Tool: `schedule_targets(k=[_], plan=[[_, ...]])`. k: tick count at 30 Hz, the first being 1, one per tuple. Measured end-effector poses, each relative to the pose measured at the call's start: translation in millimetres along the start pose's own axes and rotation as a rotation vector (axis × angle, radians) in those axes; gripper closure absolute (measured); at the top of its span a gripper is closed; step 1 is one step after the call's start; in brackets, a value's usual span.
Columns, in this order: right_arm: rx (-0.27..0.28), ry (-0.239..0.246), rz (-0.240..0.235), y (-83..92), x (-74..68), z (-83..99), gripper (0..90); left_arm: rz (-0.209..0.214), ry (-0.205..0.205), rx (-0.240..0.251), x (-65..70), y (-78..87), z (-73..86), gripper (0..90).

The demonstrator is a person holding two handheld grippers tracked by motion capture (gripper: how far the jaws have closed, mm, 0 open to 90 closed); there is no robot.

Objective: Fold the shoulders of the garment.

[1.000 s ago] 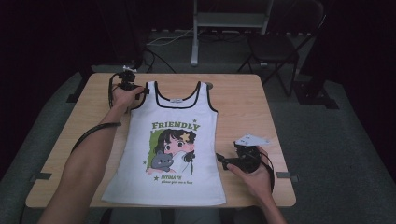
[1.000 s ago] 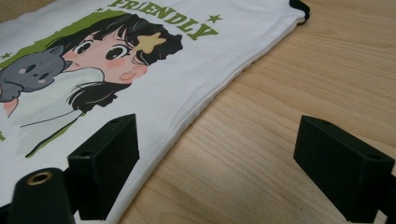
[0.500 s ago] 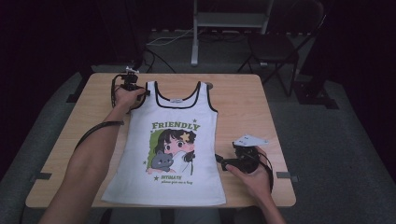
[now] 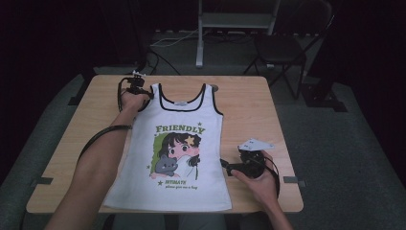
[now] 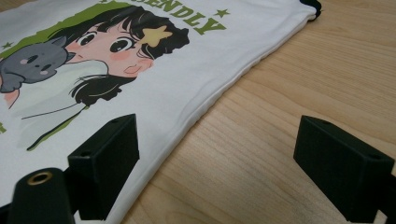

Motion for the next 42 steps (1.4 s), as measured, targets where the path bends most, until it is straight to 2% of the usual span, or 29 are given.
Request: schedule_targets(k=[4,5,6,9,17,20,24,27,33,42], plan=[[0.005,0.0,0.003,1.2,0.4,-0.5,13.7,0.037,0.024,0.024,3.2,4.7,1.5,85.9],[0.005,0.0,0.003,1.3,0.3,-0.5,13.7,0.05,0.048,0.044,4.2,6.8,1.8,85.9],[0.004,0.002,0.003,1.2,0.1,-0.4,13.7,0.06,0.055,0.05,5.8,8.7,2.6,85.8],[0.002,0.005,0.003,0.6,-0.7,-0.2,13.7,0.08,0.053,0.055,10.2,13.6,5.2,85.6],[0.0,0.015,0.004,1.4,-2.8,0.2,13.7,0.094,0.019,0.092,17.1,35.7,2.9,85.4],[0.002,0.017,0.002,1.5,-3.9,-0.4,13.7,0.105,0.005,0.088,20.1,42.1,9.1,85.3],[0.002,0.028,-0.001,1.3,-5.9,-1.1,13.7,0.125,-0.001,0.114,25.9,50.4,16.4,84.9],[0.0,0.034,-0.004,1.1,-7.1,-1.0,13.7,0.133,-0.028,0.111,31.5,54.6,23.0,84.8],[0.002,0.037,-0.003,2.0,-8.1,-1.4,13.7,0.137,-0.051,0.113,38.1,60.1,34.3,84.8],[-0.002,0.05,-0.006,1.4,-8.5,-0.5,13.7,0.117,-0.132,0.092,50.2,68.0,53.6,84.0]])
Point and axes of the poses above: each handheld gripper's, and its own axes: y roughly backward along the jaws, z roughly out of its underside, x roughly to its right, the point moved 5 cm from there along -y, roughly forward along the jaws, and after that the axes turned 5 degrees about z, right-handed, at the moved point
